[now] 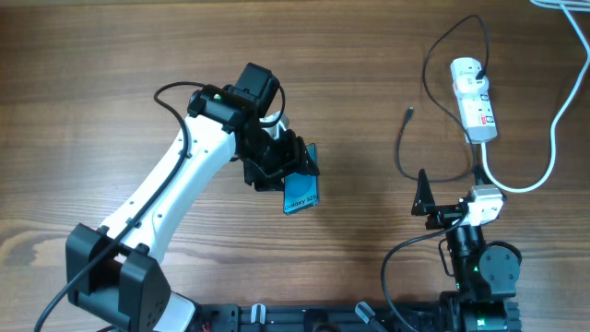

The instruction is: Plug charger to phone and switch on socket

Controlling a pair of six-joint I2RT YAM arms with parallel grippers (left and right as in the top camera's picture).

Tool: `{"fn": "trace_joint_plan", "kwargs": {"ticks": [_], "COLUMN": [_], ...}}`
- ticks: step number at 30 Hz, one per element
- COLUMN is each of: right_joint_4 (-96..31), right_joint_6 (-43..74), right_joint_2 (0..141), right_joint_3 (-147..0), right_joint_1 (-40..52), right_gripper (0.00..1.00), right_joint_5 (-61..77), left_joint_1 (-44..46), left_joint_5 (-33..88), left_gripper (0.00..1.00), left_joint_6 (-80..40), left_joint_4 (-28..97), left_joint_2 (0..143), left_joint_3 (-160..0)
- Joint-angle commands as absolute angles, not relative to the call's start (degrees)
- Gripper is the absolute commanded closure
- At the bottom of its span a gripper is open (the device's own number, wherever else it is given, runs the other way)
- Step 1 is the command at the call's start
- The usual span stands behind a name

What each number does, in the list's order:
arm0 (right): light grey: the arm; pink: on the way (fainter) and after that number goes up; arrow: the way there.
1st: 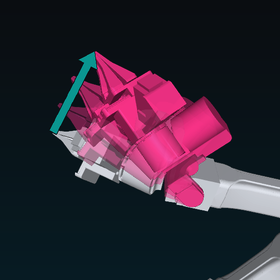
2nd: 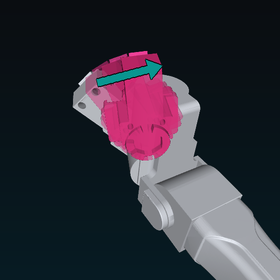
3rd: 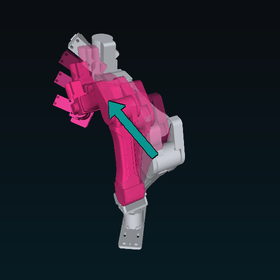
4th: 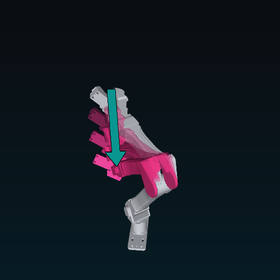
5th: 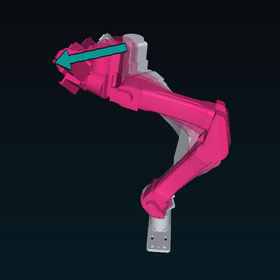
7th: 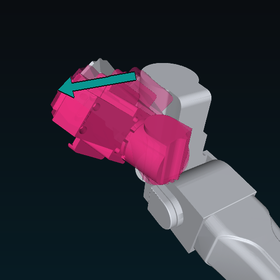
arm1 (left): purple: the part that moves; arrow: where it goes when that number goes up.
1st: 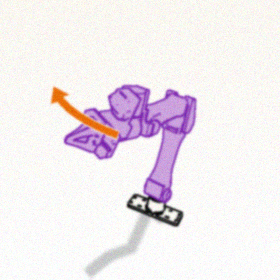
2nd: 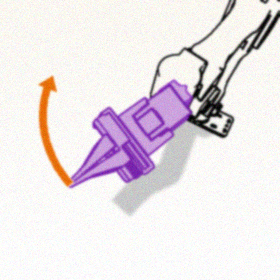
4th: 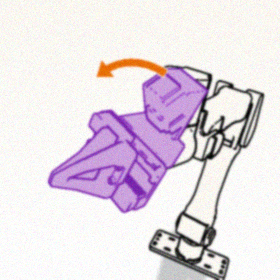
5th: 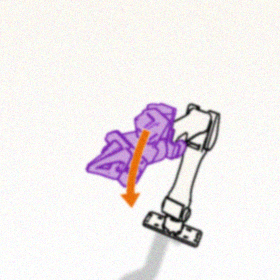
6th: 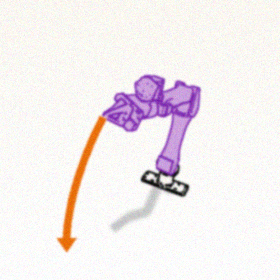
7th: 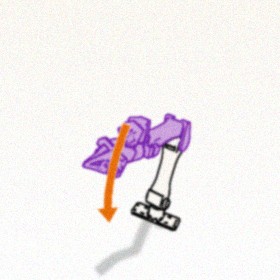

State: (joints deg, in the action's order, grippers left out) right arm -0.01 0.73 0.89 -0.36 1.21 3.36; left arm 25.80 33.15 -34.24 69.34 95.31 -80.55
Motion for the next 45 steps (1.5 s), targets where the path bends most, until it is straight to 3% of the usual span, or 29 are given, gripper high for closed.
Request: {"fn": "trace_joint_plan", "kwargs": {"ticks": [1, 5, 11, 13, 18, 23, 30, 37, 45], "right_joint_4": [0.1, 0.3, 1.1, 1.5, 1.9, 3.4, 2.5, -6.6, -18.4], "right_joint_6": [0.1, 6.9, 54.1, 60.6, 61.9, 50.0, 46.2, 43.1, 38.2], "right_joint_2": [0.4, 0.4, 2.1, 3.7, 8.4, 10.2, 10.2, 14.5, 32.0], "right_joint_3": [-0.3, -0.3, -0.3, -0.3, -0.3, -0.3, -4.3, -9.8, -23.2], "right_joint_1": [1.3, 1.3, 1.3, 1.3, 1.3, 1.3, 1.3, 1.3, 1.3], "right_gripper": [0.0, 0.0, 0.0, 0.0, 0.0, 0.01, 0.01, 0.01, 0.01], "right_joint_5": [2.6, 5.4, 15.0, 20.2, 25.9, 29.6, 32.7, 31.2, 29.6], "left_joint_1": [25.6, 25.6, 25.6, 25.6, 25.6, 25.6, 25.6, 25.6, 25.5], "left_joint_5": [35.3, 35.3, 35.1, 35.0, 35.0, 34.2, 32.9, 32.0, 30.8], "left_gripper": [0.76, 0.76, 0.76, 0.76, 0.76, 0.76, 0.76, 0.76, 0.76], "left_joint_6": [-35.0, -37.0, -39.1, -39.5, -39.5, -39.6, -42.8, -44.2, -45.7], "left_joint_4": [68.3, 65.5, 61.6, 60.4, 58.2, 57.8, 54.5, 52.9, 50.2], "left_joint_2": [93.5, 93.5, 93.5, 93.5, 93.5, 93.5, 93.5, 93.5, 93.5], "left_joint_3": [-81.9, -81.9, -81.9, -81.9, -81.9, -81.9, -81.9, -81.9, -81.9]}}
